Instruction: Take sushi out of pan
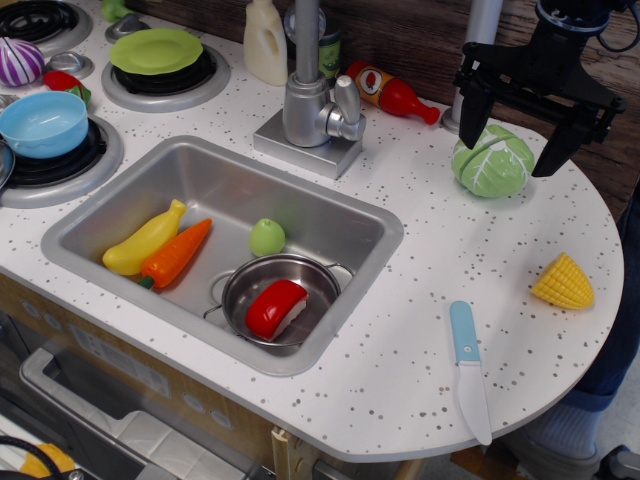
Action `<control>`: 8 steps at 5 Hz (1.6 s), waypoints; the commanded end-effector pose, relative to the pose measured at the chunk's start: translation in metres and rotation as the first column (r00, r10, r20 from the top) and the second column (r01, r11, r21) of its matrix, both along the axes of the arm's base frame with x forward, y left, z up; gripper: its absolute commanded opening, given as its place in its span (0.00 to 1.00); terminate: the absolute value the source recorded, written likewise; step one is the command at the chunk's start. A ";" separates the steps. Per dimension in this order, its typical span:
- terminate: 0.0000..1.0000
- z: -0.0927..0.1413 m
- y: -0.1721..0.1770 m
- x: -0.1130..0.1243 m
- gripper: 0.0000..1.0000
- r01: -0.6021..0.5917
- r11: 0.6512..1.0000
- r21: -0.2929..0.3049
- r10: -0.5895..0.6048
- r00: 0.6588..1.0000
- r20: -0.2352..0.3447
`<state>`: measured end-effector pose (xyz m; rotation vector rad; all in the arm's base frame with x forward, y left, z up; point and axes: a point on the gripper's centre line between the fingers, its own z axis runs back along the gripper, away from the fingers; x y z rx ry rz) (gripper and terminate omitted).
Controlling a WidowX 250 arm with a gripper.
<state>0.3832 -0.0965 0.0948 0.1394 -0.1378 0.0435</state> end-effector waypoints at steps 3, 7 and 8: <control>0.00 0.005 0.070 -0.036 1.00 0.004 0.999 0.043 -0.001 0.996 -0.087; 0.00 -0.090 0.148 -0.109 1.00 0.011 1.000 0.020 -0.012 0.999 0.029; 0.00 -0.110 0.156 -0.110 1.00 0.022 1.000 0.016 -0.023 0.996 0.083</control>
